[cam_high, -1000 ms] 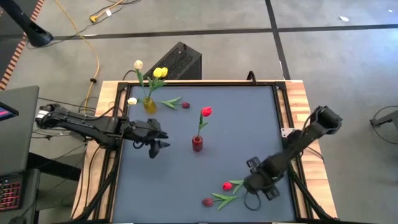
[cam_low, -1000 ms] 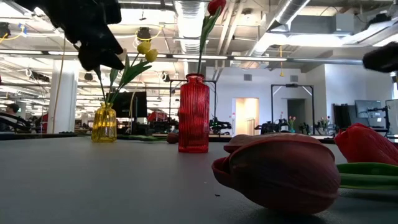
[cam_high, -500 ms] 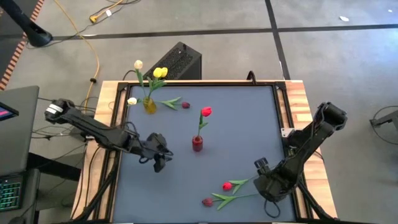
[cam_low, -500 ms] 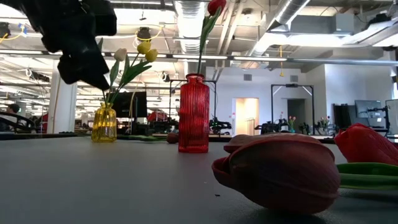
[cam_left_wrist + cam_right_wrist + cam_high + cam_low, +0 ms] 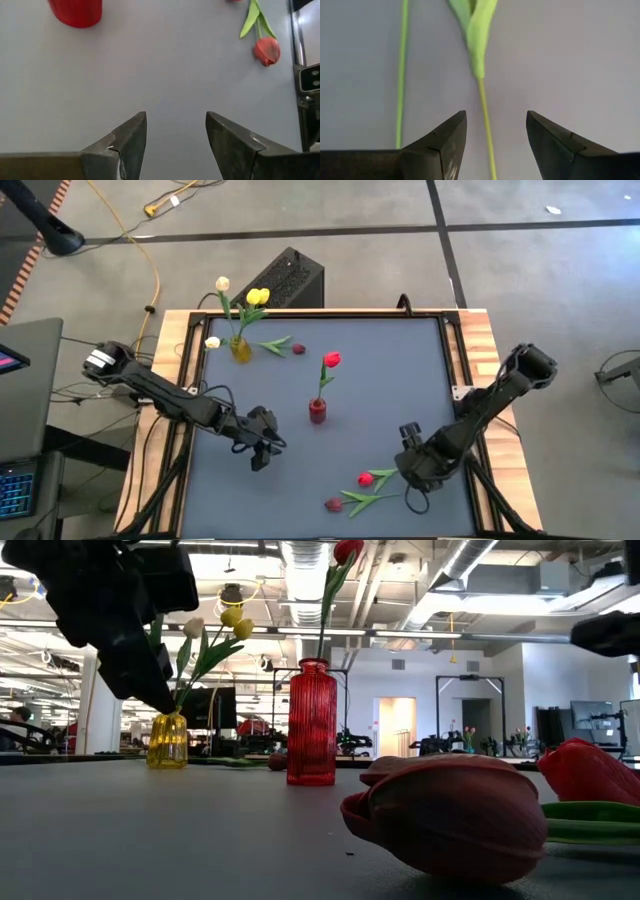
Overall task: Sort flowers into vase by color
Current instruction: Put the pink tulip into the red vase
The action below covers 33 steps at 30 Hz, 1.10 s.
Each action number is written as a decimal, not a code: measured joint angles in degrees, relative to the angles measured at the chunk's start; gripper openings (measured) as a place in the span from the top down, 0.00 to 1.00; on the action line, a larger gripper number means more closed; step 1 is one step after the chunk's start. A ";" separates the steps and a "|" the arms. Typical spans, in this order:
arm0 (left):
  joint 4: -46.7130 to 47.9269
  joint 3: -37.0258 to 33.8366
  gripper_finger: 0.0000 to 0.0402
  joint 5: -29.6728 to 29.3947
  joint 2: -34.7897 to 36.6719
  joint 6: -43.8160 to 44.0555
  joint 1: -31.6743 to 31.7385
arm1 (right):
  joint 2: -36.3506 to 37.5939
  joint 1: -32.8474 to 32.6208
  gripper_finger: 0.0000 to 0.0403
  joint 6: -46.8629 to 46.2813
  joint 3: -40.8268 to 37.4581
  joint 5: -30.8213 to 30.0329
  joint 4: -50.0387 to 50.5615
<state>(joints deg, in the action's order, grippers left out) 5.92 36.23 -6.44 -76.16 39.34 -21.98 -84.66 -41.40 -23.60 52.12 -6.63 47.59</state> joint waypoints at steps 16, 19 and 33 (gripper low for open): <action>-0.36 0.00 0.52 -0.14 0.15 -3.38 0.00 | 0.00 1.55 0.42 -1.46 -10.31 2.23 -12.67; -0.29 0.00 0.52 0.20 0.17 -3.57 -0.02 | 0.04 0.03 0.43 -1.56 -12.92 1.95 -16.56; -0.14 0.00 0.52 0.68 0.20 -3.29 0.00 | 0.22 -0.28 0.96 -1.94 -14.96 3.16 -20.52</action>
<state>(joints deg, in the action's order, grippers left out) 5.78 36.23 -5.76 -75.96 36.05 -21.98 -84.45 -41.68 -25.54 37.16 -3.48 27.08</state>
